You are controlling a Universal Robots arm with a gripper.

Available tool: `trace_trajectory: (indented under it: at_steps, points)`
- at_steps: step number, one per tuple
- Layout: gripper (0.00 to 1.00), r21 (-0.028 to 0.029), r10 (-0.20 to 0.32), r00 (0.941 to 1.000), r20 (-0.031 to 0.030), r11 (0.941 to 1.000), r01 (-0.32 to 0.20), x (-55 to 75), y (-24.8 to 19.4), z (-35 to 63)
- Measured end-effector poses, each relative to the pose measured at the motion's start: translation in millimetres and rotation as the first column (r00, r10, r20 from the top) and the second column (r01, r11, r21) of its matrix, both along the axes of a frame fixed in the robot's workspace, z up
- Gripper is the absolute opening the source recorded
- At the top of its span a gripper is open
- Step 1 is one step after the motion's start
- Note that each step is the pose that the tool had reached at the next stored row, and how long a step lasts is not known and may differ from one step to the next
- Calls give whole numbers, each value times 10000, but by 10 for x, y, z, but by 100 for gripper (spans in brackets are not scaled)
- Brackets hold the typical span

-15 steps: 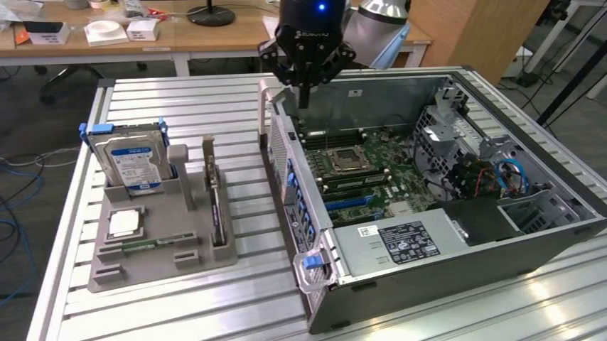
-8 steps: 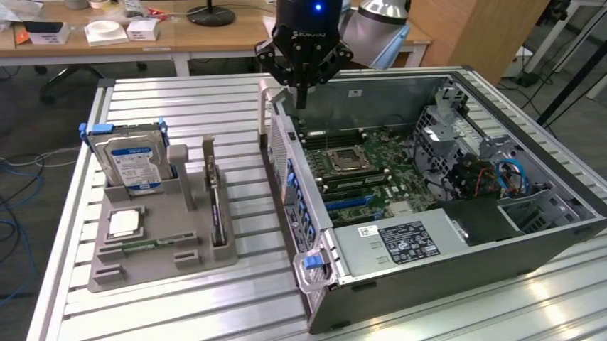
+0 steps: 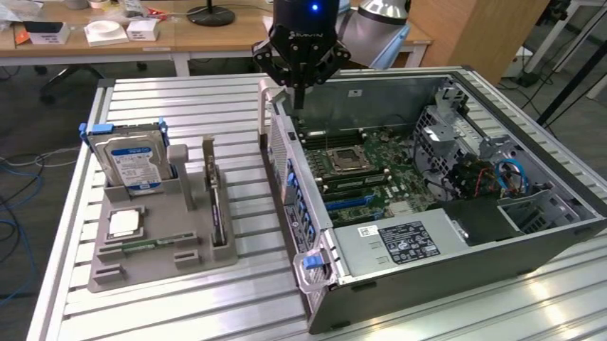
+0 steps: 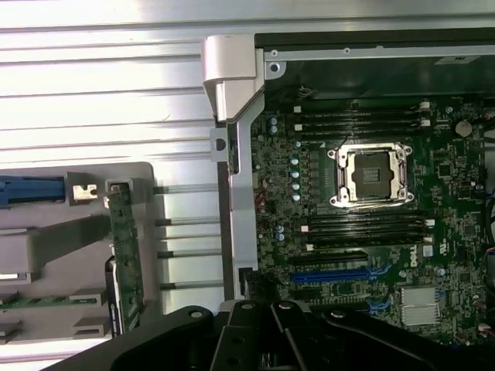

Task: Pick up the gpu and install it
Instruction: 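Reach for the gpu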

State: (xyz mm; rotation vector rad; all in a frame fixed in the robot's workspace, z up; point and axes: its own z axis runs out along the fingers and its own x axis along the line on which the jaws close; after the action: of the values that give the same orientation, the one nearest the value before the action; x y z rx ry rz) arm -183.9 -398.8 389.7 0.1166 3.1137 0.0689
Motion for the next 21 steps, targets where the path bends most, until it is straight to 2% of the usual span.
trace_trajectory:
  at_steps: [21]
  points:
    - [11, 0, 0, 10000, -1, 10000, 0, -101, 0, -6]
